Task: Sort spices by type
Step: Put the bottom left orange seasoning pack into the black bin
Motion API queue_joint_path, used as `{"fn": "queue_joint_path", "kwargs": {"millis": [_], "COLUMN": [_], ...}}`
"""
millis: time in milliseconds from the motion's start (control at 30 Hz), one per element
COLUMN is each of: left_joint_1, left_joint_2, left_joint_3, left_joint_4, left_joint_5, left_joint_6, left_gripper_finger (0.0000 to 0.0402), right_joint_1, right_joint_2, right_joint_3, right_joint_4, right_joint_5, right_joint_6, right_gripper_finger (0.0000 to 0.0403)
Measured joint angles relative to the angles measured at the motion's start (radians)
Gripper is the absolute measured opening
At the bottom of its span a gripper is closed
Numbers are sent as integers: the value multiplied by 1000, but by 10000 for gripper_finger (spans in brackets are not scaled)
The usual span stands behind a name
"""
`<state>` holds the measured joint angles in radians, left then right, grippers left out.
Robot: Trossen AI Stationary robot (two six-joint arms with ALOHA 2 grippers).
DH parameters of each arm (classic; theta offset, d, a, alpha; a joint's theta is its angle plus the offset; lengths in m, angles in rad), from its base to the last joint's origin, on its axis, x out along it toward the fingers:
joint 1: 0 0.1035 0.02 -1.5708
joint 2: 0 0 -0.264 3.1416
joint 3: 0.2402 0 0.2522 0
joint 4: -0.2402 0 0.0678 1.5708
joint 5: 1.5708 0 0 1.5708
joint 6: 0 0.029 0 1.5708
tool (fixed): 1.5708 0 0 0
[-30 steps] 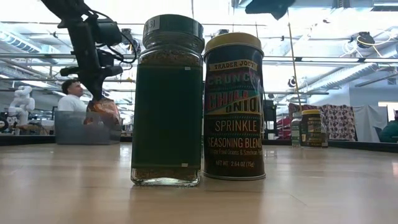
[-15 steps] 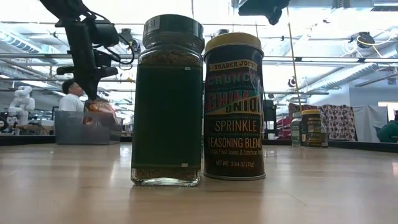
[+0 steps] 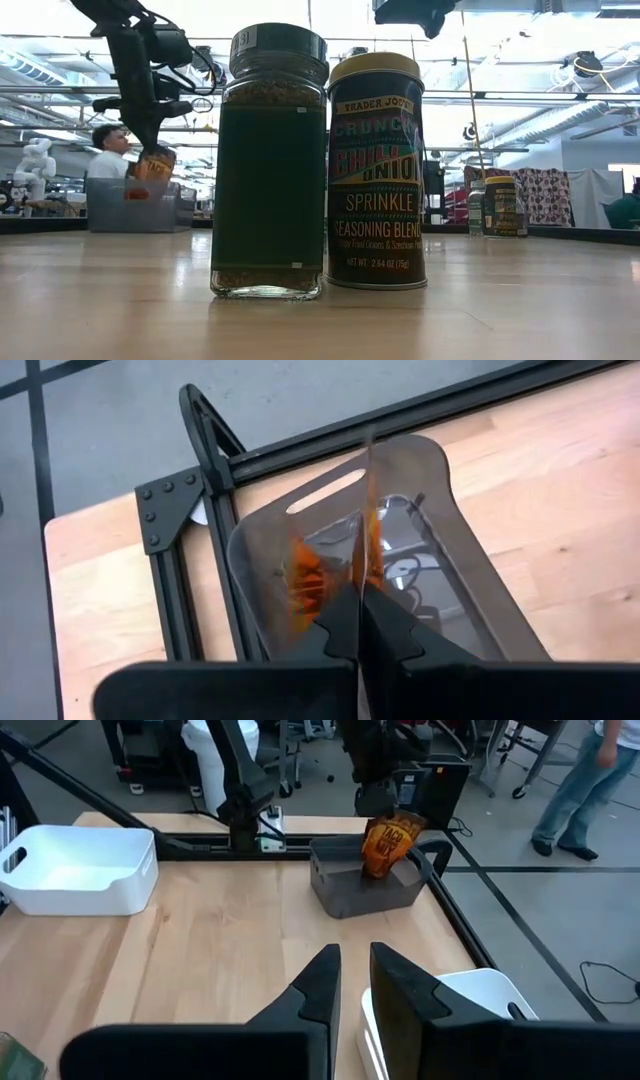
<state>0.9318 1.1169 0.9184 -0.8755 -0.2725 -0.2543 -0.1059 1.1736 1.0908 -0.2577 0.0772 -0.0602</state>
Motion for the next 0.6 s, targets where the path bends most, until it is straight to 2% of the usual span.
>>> {"fn": "queue_joint_path", "kwargs": {"millis": [267,600], "left_joint_1": [-4,-4], "left_joint_2": [12,112], "left_joint_3": [0,0], "left_joint_4": [2,60], "left_joint_5": [-21,-81], "left_joint_6": [-2,-29], "left_gripper_finger": [0,0], "right_joint_1": [0,0], "right_joint_2": [0,0], "right_joint_3": [0,0], "right_joint_4": [-1,-18], "right_joint_5": [0,0], "right_joint_6": [-7,-5], "right_gripper_finger": [41,41]}}
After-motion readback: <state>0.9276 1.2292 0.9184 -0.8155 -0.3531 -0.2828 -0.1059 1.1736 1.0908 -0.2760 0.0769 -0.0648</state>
